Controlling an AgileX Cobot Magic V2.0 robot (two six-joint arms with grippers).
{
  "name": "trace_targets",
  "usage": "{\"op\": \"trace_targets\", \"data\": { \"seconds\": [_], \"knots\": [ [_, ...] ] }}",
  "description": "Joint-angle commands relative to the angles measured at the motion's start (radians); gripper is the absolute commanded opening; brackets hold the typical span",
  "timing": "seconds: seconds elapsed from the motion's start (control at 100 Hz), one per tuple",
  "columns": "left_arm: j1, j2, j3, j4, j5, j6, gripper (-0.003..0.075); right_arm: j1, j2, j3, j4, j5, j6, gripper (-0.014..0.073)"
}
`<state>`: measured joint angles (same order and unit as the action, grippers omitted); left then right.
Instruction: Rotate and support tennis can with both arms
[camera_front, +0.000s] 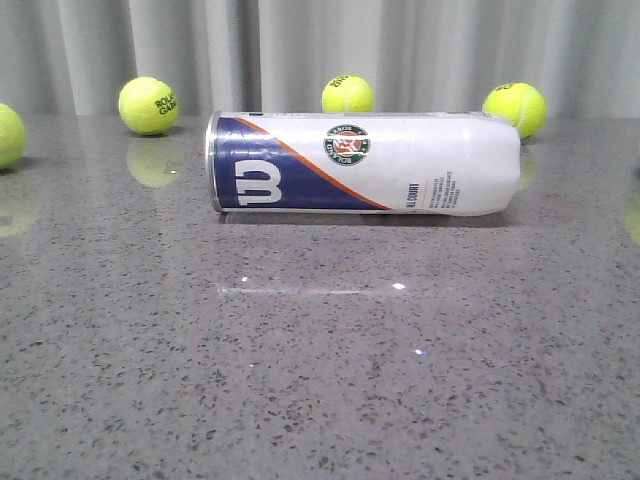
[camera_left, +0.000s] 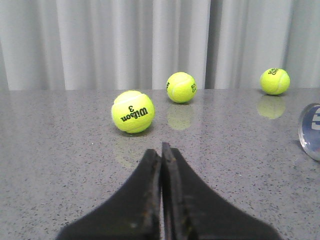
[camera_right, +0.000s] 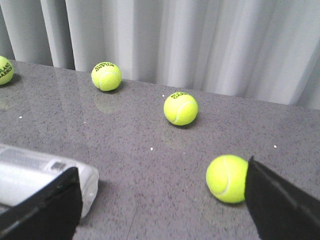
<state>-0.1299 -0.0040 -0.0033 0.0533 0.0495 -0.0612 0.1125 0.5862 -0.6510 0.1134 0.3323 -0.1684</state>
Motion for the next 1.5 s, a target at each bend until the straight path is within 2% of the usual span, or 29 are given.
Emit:
{"op": "trace_targets", "data": {
  "seconds": [0.0,0.19,0.38,0.48,1.18,1.36,1.49],
  "knots": [
    [0.000,-0.038,0.048,-0.008,-0.083,-0.007,-0.0021,-0.006,-0.074,0.040,0.009,-0.094,0.006,0.0591],
    [0.000,-0.038,0.048,-0.008,-0.083,-0.007,-0.0021,-0.006,-0.179,0.131,0.013,-0.094,0.007,0.0330],
    [0.000,-0.038,0.048,-0.008,-0.083,-0.007,-0.0021,-0.006,-0.191,0.141,0.013,-0.105,0.007,0.0044],
    [0.000,-0.038,0.048,-0.008,-0.083,-0.007,-0.0021,-0.006,-0.191,0.141,0.013,-0.118,0.007,-0.0075],
    [0.000,-0.038,0.048,-0.008,-0.112,-0.007,-0.0021,-0.006,-0.191,0.141,0.013,-0.118,0.007,-0.0070],
    [0.000,-0.033,-0.019,-0.172,-0.106,-0.007,-0.0021,-0.006,-0.191,0.141,0.013,-0.118,0.007,-0.0070],
    [0.000,0.017,-0.133,-0.262,-0.039,-0.007,-0.0021,-0.006,-0.191,0.141,0.013,-0.118,0.007,-0.0070]
  ]
}}
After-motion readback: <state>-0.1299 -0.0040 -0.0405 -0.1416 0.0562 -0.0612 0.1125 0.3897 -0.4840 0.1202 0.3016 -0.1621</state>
